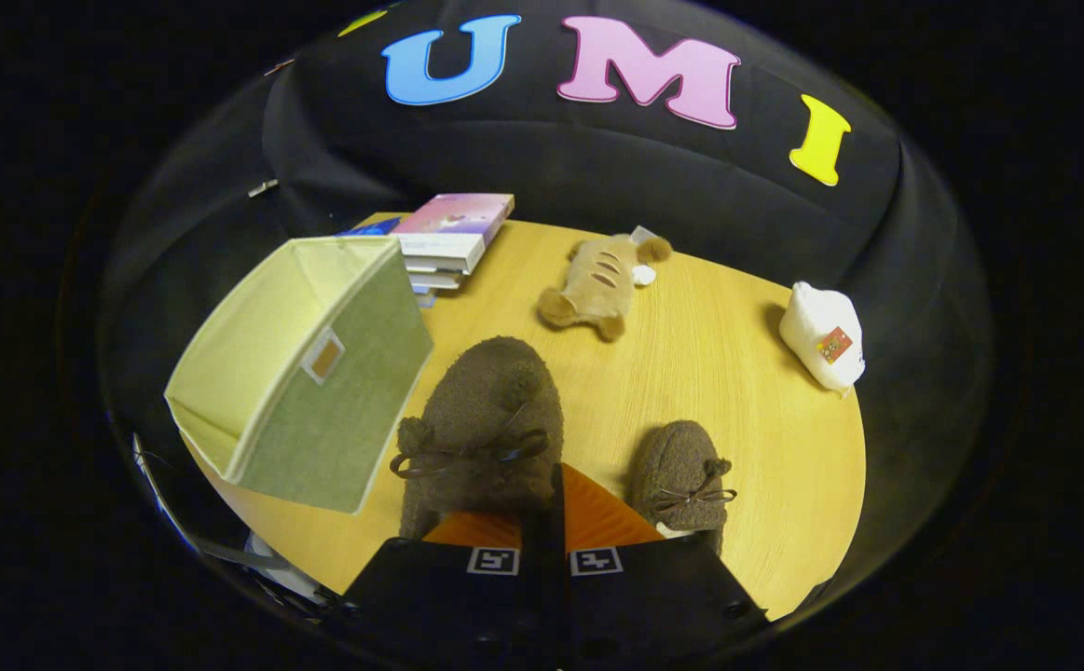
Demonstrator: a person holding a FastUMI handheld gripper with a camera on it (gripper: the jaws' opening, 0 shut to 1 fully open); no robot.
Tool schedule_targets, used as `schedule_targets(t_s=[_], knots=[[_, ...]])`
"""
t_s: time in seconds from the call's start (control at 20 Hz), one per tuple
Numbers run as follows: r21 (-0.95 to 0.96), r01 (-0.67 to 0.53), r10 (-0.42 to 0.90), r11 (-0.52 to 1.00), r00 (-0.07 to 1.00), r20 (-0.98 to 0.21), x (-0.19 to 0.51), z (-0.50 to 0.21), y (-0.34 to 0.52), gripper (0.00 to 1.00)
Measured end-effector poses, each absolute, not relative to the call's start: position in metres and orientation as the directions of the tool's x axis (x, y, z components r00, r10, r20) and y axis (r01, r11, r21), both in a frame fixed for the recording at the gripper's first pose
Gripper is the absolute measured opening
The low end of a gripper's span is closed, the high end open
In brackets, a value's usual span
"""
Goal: Open the storage box then place both shoes into the box .Put the left shoe in first, then the right shoe, with the right side of both shoes facing outward in a uniform manner.
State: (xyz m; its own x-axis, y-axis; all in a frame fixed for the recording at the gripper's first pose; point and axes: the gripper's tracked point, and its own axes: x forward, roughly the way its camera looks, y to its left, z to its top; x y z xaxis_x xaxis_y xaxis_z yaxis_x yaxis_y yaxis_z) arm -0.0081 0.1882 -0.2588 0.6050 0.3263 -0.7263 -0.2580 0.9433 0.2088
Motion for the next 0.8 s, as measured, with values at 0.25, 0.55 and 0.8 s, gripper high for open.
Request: schedule_targets(t_s=[0.25,0.55,0.8], knots=[[0.257,-0.308,0.399,0.916,0.642,-0.655,0.005,-0.176,0.225,0.05],[0.392,-0.298,0.49,0.87,0.608,-0.624,0.021,-0.133,0.309,0.05],[0.43,-0.266,0.501,0.863,0.56,-0.659,0.034,-0.148,0.38,0.05]])
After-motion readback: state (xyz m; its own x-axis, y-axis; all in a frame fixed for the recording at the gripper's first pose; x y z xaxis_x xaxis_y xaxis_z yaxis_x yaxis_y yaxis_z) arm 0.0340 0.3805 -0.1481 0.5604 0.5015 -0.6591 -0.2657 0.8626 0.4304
